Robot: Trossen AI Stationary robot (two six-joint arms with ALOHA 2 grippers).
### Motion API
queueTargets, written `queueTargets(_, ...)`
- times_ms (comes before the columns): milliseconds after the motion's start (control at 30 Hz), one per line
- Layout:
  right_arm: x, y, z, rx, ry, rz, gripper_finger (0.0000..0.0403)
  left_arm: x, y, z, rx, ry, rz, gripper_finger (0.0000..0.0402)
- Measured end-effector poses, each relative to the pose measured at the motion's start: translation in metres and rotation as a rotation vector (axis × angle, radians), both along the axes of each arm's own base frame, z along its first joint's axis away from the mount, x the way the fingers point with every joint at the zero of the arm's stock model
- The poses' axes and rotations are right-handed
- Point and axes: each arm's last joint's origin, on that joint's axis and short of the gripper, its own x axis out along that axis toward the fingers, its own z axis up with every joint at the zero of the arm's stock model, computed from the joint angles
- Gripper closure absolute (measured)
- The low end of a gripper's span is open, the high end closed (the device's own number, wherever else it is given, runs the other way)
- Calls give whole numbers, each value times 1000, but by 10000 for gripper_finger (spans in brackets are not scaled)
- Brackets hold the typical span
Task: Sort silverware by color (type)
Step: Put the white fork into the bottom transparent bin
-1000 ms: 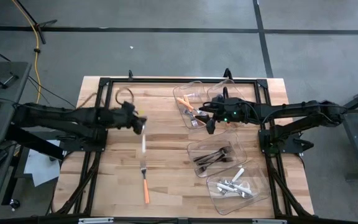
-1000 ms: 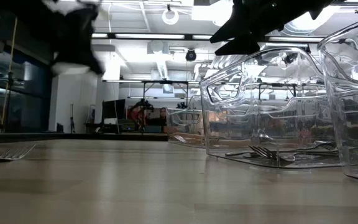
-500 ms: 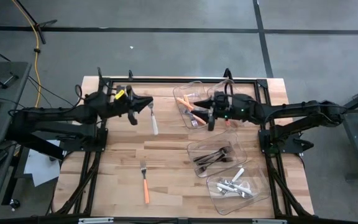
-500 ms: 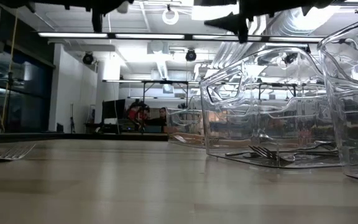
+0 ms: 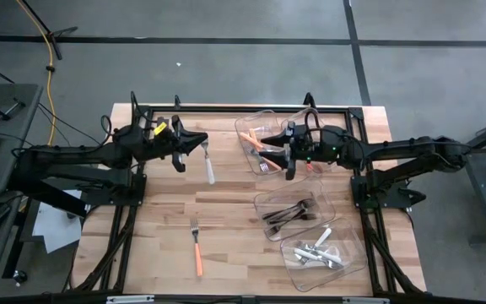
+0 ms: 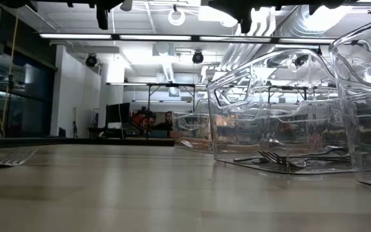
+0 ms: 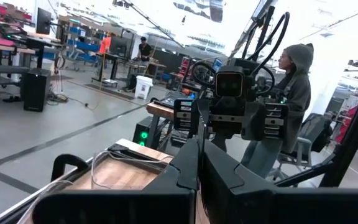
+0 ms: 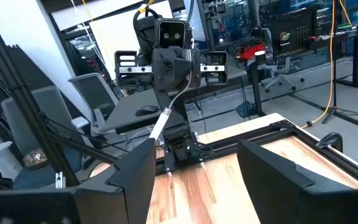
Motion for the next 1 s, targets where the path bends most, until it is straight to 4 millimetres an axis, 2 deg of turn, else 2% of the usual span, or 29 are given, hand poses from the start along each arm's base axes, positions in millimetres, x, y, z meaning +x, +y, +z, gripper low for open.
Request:
queueTargets(467,0,0,-2,3,26,-13,192,0,0,0,32,7,9,401)
queueTargets(633,1,-1,-4,119,32,-13,192,1,1,0,27,-2,46,401)
queueTargets(833,18,-2,-19,222,53,-23,192,24,3,0,37,16,7,401)
queueTargets(1000,49,0,-28,232,86,6,192,56,6,-4,44,90,-33,401)
